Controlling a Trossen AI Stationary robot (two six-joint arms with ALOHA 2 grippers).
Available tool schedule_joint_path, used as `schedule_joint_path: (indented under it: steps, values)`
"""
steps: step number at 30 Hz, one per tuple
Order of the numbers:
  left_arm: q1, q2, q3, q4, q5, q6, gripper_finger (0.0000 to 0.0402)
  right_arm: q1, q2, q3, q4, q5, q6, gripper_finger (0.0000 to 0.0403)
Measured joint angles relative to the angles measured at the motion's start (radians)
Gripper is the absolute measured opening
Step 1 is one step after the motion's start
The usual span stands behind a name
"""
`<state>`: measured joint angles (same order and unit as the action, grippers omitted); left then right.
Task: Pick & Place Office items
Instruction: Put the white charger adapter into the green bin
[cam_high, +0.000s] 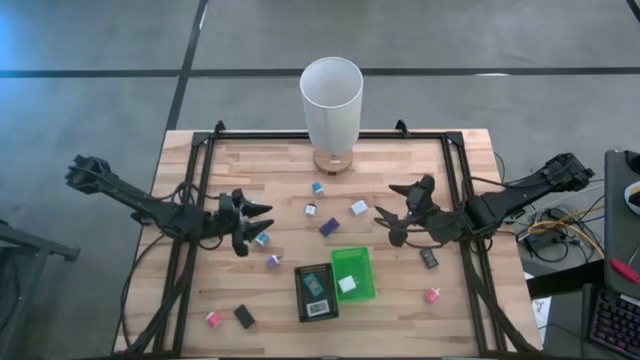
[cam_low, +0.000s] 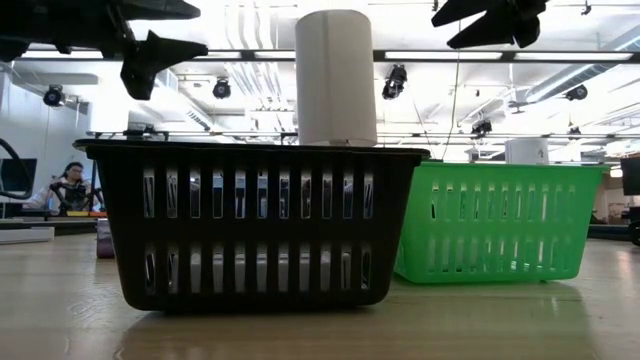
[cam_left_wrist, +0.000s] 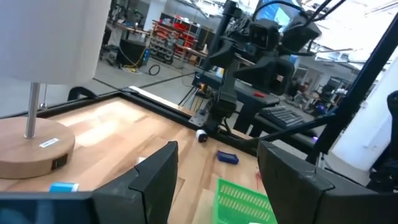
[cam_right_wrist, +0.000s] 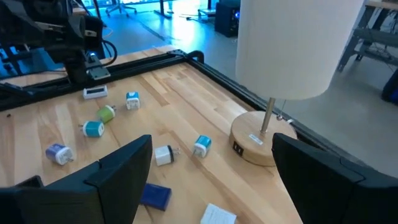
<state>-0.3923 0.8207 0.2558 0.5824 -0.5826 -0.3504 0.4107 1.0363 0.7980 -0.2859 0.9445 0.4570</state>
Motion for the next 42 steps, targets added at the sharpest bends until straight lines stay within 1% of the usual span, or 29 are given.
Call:
schedule_joint_path:
  steps: [6, 17, 20, 24, 26, 29, 35, 38, 40, 42]
  values:
    - [0.0, 0.0, 0.0, 0.015, 0.019, -0.049, 0.0227, -0.006, 0.0, 0.0, 0.034, -0.002, -0.014, 0.0325]
    - [0.0, 0.0, 0.0, 0.007, 0.023, -0.054, 0.0227, -0.005, 0.0, 0.0, 0.033, -0.004, -0.049, 0.0325]
    - [0.0, 0.0, 0.0, 0.007, 0.023, -0.046, 0.0227, -0.006, 0.0, 0.0, 0.027, -0.054, -0.079, 0.0325]
    - [0.0, 0.0, 0.0, 0.006, 0.022, -0.026, 0.0227, -0.005, 0.0, 0.0, 0.027, -0.169, -0.084, 0.0325]
    - [0.0, 0.0, 0.0, 0.007, 0.022, -0.03, 0.0227, -0.005, 0.0, 0.0, 0.024, -0.185, -0.084, 0.0325]
    - [0.0, 0.0, 0.0, 0.007, 0.022, -0.051, 0.0227, -0.011, 0.0, 0.012, -0.032, -0.185, -0.077, 0.0325]
    - [0.0, 0.0, 0.0, 0.007, 0.022, -0.054, 0.0227, -0.052, 0.0, 0.03, -0.205, -0.185, 0.035, 0.0325]
    - [0.0, 0.0, 0.0, 0.007, 0.022, -0.074, 0.0227, -0.087, 0.0, 0.03, -0.259, -0.188, 0.085, 0.0325]
    - [0.0, 0.0, 0.0, 0.007, 0.022, -0.077, 0.0227, -0.117, 0.0, 0.03, -0.272, -0.209, 0.089, 0.0325]
    - [0.0, 0.0, 0.0, 0.007, 0.022, -0.077, 0.0227, -0.152, 0.0, 0.03, -0.272, -0.268, 0.05, 0.0325]
